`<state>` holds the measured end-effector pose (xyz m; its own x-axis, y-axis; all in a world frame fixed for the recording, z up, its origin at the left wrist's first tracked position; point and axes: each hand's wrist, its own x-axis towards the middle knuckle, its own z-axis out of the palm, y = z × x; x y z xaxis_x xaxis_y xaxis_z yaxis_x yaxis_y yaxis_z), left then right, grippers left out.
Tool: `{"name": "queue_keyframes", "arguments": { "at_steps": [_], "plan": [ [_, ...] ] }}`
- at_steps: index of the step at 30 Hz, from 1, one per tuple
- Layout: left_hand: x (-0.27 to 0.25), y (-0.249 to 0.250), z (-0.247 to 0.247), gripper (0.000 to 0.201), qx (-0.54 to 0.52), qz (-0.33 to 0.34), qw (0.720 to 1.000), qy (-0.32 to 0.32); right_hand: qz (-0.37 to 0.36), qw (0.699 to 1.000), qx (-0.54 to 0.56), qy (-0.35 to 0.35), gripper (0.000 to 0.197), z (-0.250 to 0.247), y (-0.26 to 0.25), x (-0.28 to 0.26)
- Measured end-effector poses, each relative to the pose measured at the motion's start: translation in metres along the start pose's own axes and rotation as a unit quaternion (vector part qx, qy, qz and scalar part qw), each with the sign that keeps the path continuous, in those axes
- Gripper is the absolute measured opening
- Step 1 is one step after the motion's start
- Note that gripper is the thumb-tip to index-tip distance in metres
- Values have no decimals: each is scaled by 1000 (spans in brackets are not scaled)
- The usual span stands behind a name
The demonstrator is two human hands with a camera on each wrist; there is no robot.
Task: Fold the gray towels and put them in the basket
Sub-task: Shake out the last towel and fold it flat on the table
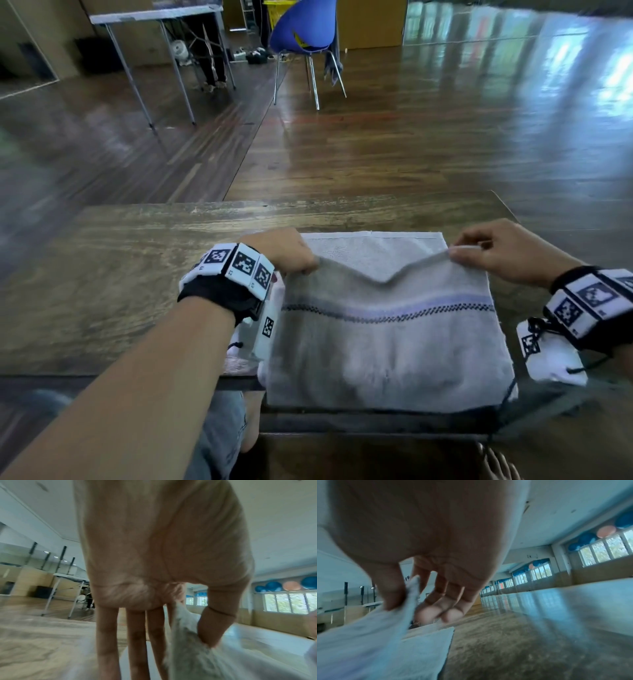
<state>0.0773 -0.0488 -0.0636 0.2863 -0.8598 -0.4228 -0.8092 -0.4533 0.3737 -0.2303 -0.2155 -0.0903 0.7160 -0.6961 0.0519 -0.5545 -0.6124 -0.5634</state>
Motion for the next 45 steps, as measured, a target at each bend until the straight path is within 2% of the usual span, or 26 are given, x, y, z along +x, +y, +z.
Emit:
{"name": "queue_keyframes", "arguments": {
  "at_steps": [3, 6, 9, 11, 15, 17, 19, 23, 28, 35, 37, 40, 45],
  "plan": [
    [6, -12, -9, 29, -30, 0, 996, 82, 34, 994, 6, 103, 12, 8, 0, 12],
    [16, -22, -11, 34, -81, -10, 974, 212, 61, 983, 1, 174, 14, 20, 2, 29],
    [28, -27, -2, 42, -56, -10, 957, 285, 107, 978, -3, 181, 14, 29, 3, 49],
    [37, -28, 3, 35, -44, 7, 952, 302, 117, 981, -33, 154, 15, 34, 6, 59],
    [51, -33, 10, 11, -35, 33, 966, 252, 115, 990, -72, 50, 9, 43, 6, 68],
    [55, -35, 13, 10, -22, 34, 976, 213, 114, 990, -64, 52, 13, 43, 8, 71],
    [57, -36, 15, 10, -12, 35, 979, 200, 110, 992, -28, 53, 14, 41, 8, 73],
    [54, -33, 13, 8, -62, 48, 982, 174, 100, 993, 53, 35, 8, 35, 5, 71],
    [46, -28, 8, 15, -137, 59, 977, 152, 74, 994, 50, 57, 12, 24, 5, 56],
    [35, -21, -1, 22, -209, 82, 965, 133, 40, 977, 145, 148, 3, 5, 7, 39],
    [33, -20, -2, 27, -226, 90, 958, 152, 42, 976, 134, 164, 4, 3, 12, 33],
    [33, -18, -3, 15, -251, 97, 946, 181, 57, 979, 102, 170, 10, 2, 18, 29],
    [33, -10, 1, 14, -236, 120, 947, 182, 79, 981, 50, 169, 6, 1, 19, 27]
  ]
}}
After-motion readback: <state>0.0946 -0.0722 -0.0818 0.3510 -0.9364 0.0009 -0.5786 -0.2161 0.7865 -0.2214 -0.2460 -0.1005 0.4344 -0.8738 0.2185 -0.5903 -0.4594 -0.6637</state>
